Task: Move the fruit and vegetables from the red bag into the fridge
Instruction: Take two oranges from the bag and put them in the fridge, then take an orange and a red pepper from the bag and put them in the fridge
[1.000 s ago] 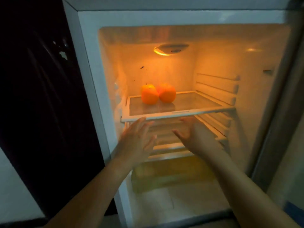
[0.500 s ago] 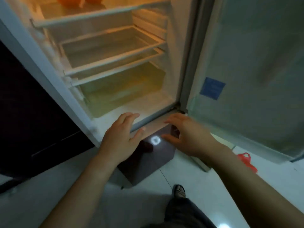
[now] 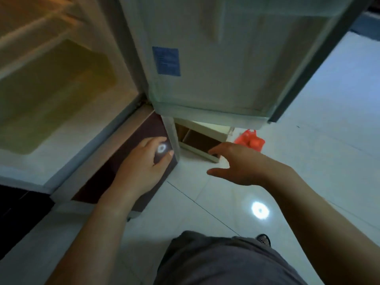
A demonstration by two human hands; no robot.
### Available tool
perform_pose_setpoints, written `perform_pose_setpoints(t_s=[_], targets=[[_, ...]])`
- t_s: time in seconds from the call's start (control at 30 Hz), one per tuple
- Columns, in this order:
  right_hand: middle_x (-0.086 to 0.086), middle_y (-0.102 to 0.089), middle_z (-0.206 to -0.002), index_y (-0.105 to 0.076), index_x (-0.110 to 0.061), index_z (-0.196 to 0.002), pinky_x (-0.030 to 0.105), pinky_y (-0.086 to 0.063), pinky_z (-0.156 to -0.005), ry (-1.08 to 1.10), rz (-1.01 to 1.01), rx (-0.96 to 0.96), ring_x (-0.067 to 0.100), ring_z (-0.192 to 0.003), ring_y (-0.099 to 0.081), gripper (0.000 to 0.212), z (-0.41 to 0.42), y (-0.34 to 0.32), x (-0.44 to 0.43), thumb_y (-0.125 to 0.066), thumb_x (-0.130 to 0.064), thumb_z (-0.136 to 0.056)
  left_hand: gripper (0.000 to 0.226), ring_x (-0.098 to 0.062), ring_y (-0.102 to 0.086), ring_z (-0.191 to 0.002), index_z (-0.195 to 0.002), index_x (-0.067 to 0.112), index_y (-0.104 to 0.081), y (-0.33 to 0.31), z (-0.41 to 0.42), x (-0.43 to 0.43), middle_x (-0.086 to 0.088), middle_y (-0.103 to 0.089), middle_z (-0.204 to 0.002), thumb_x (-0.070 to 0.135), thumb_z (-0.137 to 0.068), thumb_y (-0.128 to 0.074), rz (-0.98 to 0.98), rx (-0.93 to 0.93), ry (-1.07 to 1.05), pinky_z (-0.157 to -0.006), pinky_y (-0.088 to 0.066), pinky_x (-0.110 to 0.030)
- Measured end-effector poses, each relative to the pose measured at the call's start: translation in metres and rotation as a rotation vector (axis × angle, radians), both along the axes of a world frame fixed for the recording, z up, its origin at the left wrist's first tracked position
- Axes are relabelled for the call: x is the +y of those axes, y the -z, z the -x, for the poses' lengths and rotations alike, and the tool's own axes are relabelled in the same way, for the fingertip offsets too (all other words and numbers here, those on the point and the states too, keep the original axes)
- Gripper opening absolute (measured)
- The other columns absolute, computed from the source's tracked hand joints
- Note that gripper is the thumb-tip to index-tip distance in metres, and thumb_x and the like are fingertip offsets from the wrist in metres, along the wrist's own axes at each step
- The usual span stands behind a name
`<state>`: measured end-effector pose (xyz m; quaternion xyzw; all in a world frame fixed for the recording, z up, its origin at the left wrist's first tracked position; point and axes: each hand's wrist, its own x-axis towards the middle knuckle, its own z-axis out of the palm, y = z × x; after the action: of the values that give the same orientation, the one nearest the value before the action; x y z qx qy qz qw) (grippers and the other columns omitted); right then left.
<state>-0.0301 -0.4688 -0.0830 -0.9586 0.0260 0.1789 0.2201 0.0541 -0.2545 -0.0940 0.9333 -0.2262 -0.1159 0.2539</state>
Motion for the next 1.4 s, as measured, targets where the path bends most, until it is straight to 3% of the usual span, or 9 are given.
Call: perform_pose_setpoints(t_s=[0.2,0.4,0.6,0.8,1.17,1.4], targets=[[0.000,-0.050,-0.136,-0.043,-0.024,-0.137,0.036,-0.042,-0.102,0.162,0.013,0.057,0.019,-0.122,-0.049,0.058,0.086,0.007,-0.129,-0.057,-0.049,-0.086,0.048,-0.018,-0.045,-0.122,-0.137,0.029,-0.039,0.021,0.054,-0.150,0.006,-0.036,-0.145,0.047,-0.093,-0.044,-0.092,0.124,0.270,-0.096,-0.042,-0.034],[-0.001,-0.050,-0.132,-0.045,-0.025,-0.132,0.033,-0.043,-0.096,0.380,0.062,0.061,0.020,-0.117,-0.050,0.051,0.182,0.008,-0.272,-0.056,-0.047,-0.088,0.043,-0.012,-0.048,-0.116,-0.131,0.028,-0.047,0.042,0.126,-0.333,0.005,-0.047,-0.135,0.044,-0.092,-0.048,-0.052,0.152,0.501,-0.088,-0.037,-0.024],[-0.003,-0.045,-0.137,-0.041,-0.027,-0.136,0.033,-0.041,-0.099,0.494,0.027,0.056,0.018,-0.121,-0.048,0.055,0.221,0.003,-0.370,-0.054,-0.049,-0.088,0.039,-0.011,-0.050,-0.112,-0.127,0.028,-0.050,0.044,0.151,-0.436,0.005,-0.050,-0.131,0.043,-0.091,-0.050,-0.053,0.181,0.532,-0.087,-0.038,-0.026],[-0.004,-0.043,-0.137,-0.044,-0.026,-0.134,0.027,-0.040,-0.097,0.498,-0.041,-0.069,0.016,-0.119,-0.049,0.052,0.185,0.018,-0.428,-0.056,-0.045,-0.088,0.036,-0.014,-0.053,-0.109,-0.124,0.030,-0.051,0.053,0.125,-0.493,0.005,-0.053,-0.128,0.044,-0.091,-0.050,-0.095,0.162,0.497,-0.087,-0.043,-0.029],[-0.007,-0.048,-0.135,-0.043,-0.027,-0.133,0.025,-0.038,-0.098,0.387,0.001,0.080,0.013,-0.118,-0.048,0.049,0.080,0.014,-0.557,-0.054,-0.046,-0.089,0.040,-0.016,-0.053,-0.112,-0.125,0.030,-0.050,0.074,0.010,-0.627,0.003,-0.053,-0.129,0.047,-0.089,-0.049,-0.080,0.249,0.430,-0.093,-0.045,-0.034],[-0.008,-0.048,-0.135,-0.045,-0.030,-0.132,0.025,-0.041,-0.095,0.362,0.007,-0.003,0.012,-0.117,-0.049,0.048,-0.006,0.013,-0.620,-0.053,-0.048,-0.089,0.044,-0.015,-0.051,-0.115,-0.129,0.030,-0.047,0.058,-0.071,-0.693,0.003,-0.050,-0.133,0.049,-0.089,-0.049,-0.078,0.202,0.422,-0.095,-0.044,-0.035]])
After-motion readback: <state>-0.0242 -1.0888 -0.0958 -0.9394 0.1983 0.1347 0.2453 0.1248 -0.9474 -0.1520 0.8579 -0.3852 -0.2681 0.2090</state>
